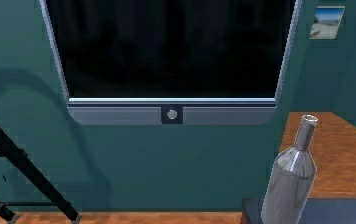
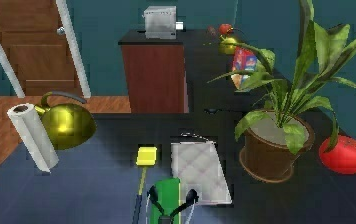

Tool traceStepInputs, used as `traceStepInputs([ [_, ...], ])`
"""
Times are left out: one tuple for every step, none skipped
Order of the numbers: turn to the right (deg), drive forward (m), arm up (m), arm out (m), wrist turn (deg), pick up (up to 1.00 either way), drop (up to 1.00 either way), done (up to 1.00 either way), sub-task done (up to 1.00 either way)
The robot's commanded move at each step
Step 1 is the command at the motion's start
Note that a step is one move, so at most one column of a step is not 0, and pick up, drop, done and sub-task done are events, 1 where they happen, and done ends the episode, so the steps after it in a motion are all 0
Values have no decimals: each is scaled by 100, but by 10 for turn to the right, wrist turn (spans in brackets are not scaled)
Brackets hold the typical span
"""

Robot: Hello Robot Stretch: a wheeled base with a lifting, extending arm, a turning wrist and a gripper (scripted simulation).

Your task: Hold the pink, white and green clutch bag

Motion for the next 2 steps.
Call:
traceStepInputs([
  [0, 0, 10, 0, 0, 0, 0, 0, 0],
  [0, 0, 0, 0, 0, 0, 0, 100, 0],
])
